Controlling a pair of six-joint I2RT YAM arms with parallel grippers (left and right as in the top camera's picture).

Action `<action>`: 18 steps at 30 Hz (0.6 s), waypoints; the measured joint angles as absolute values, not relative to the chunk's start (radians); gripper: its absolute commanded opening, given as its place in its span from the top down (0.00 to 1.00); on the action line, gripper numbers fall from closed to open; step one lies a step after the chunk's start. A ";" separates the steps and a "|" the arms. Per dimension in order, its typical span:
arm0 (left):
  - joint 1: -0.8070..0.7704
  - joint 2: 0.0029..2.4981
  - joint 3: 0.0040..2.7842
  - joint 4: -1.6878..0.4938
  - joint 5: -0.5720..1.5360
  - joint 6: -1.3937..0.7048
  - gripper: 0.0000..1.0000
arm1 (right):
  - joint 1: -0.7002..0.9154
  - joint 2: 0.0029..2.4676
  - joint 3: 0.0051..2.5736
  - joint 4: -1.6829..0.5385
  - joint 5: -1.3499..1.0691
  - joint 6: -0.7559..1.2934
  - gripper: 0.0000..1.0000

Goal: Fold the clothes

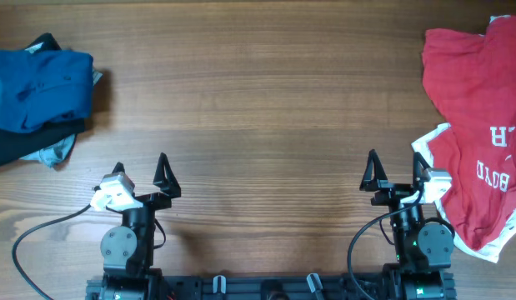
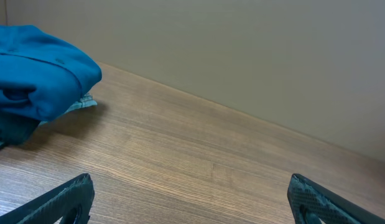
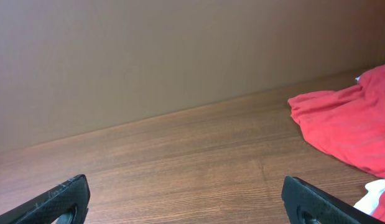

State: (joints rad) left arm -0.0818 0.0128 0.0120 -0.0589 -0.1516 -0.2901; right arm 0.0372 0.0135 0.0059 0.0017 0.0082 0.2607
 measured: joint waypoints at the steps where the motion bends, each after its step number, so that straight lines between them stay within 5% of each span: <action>1: -0.082 0.013 0.012 -0.059 -0.152 -0.290 0.00 | 0.037 0.014 0.006 0.002 0.008 0.261 0.00; 13: -0.082 0.013 0.012 -0.052 -0.117 -0.290 0.00 | 0.037 0.062 0.014 -0.003 -0.023 0.389 0.00; 18: -0.082 0.020 0.021 -0.046 -0.068 -0.290 0.00 | 0.037 0.182 0.172 -0.058 -0.026 0.297 0.01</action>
State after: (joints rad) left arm -0.0818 0.0196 0.0208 -0.0460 -0.0681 -0.2901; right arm 0.0372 0.1818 0.1722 -0.0578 -0.0257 0.2966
